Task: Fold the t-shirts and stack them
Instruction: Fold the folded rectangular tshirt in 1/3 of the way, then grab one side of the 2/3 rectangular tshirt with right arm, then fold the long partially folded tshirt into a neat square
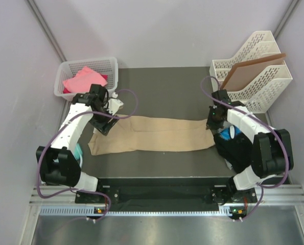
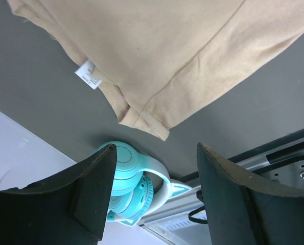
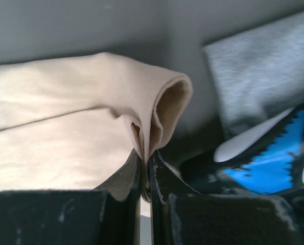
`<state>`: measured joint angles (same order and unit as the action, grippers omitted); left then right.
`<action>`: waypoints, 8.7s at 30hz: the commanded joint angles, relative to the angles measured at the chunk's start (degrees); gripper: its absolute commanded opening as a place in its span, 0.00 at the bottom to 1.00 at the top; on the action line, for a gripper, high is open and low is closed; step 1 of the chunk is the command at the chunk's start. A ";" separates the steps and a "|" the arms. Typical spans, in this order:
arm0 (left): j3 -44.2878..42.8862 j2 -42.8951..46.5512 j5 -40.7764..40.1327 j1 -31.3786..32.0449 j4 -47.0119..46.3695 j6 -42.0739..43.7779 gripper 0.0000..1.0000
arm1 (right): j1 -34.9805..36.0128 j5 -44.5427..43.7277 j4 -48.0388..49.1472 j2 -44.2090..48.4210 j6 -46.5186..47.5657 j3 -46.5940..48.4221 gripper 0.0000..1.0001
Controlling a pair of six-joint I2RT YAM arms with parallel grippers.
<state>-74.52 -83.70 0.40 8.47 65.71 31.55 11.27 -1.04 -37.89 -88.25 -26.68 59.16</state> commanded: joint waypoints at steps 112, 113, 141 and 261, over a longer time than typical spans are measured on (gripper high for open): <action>4.14 14.35 5.92 -11.63 -6.38 -6.06 0.70 | 32.42 28.46 13.37 -29.69 -3.47 39.28 0.91; 3.25 14.70 7.14 -12.07 -6.21 -6.41 0.70 | 32.24 28.72 13.54 -30.66 -3.38 39.46 0.91; 2.89 17.17 17.44 -25.52 0.56 -2.81 0.71 | 28.37 46.83 20.32 -47.55 -6.11 51.24 0.88; -4.14 27.01 19.55 -25.61 13.04 1.67 0.72 | 21.68 7.46 -8.87 -14.92 -5.75 35.93 0.00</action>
<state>-78.56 -58.35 20.05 -16.78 77.21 31.73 29.21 9.69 -44.86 -100.05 -30.83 89.73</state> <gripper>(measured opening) 0.721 0.041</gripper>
